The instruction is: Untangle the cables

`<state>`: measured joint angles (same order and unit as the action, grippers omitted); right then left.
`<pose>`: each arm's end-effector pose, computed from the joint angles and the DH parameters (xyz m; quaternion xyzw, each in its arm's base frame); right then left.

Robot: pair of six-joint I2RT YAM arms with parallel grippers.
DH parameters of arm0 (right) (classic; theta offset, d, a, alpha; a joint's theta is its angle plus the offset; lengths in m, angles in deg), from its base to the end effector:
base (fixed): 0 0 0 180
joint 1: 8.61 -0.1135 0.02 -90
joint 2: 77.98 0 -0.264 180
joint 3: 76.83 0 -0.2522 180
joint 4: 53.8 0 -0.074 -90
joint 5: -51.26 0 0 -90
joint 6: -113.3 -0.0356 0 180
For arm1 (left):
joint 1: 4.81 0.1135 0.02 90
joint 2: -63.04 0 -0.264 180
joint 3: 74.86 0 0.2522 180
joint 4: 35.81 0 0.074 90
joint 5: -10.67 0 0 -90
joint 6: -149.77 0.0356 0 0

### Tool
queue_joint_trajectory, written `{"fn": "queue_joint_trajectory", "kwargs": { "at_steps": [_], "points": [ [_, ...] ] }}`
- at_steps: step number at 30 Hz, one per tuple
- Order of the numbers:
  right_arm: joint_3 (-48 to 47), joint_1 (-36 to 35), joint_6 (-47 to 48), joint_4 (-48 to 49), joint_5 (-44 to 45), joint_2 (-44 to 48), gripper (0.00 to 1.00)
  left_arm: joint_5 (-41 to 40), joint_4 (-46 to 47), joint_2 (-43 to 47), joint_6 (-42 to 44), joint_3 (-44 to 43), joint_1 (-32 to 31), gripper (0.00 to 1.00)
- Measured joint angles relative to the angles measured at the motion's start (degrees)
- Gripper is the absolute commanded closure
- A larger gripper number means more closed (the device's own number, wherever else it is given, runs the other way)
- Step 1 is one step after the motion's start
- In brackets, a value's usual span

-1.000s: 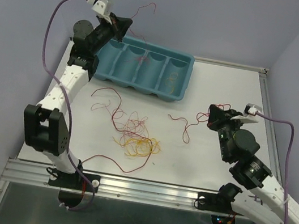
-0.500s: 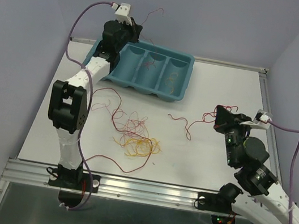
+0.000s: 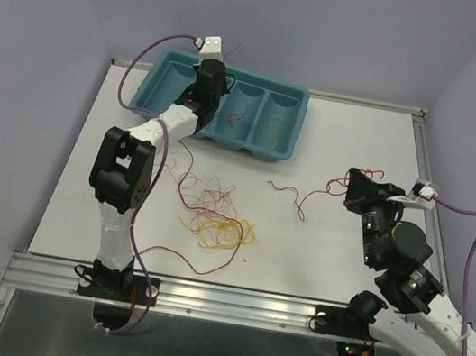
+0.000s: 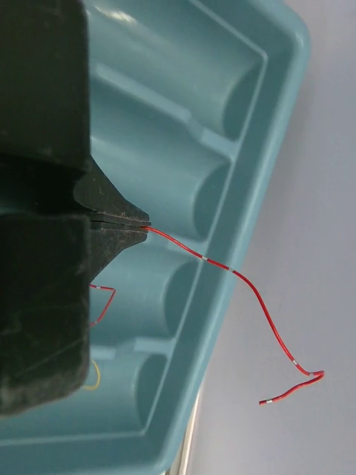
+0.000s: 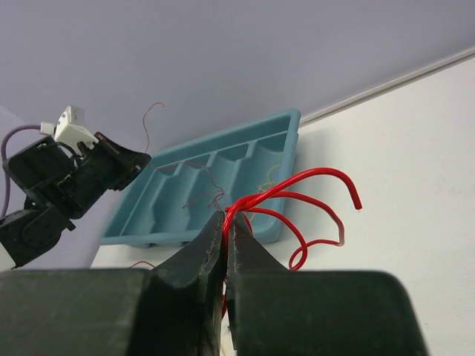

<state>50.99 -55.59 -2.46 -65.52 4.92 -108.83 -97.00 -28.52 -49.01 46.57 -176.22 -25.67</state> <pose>0.1044 0.0758 0.3573 0.1689 0.6412 0.2272 0.7133 0.4474 -0.1589 0.3050 -0.0571 0.7246 -0.0916 0.6807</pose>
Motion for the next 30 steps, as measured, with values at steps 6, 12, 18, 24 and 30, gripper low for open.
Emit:
{"fn": "queue_joint_trajectory", "kwargs": {
  "at_steps": [6,12,18,24,30],
  "points": [
    [0.0,0.0,0.0,0.0,0.1,0.0,0.99,-12.1,-8.2,-2.7,5.5,-4.3,-4.2,1.00],
    [0.0,0.0,0.0,0.0,0.1,0.0,0.99,-17.6,-17.3,-9.1,11.2,-9.9,-9.5,1.00],
    [0.0,0.0,0.0,0.0,0.3,-0.7,0.99,-17.5,-22.7,-11.2,14.1,-9.6,-10.5,1.00],
    [0.0,0.0,0.0,0.0,0.4,-0.2,0.99,-17.3,-26.3,-15.9,14.9,-13.7,-9.6,0.84],
    [0.0,0.0,0.0,0.1,0.5,0.3,0.99,-17.0,-28.5,-16.5,14.0,-13.7,-9.9,0.20]
  ]
}}
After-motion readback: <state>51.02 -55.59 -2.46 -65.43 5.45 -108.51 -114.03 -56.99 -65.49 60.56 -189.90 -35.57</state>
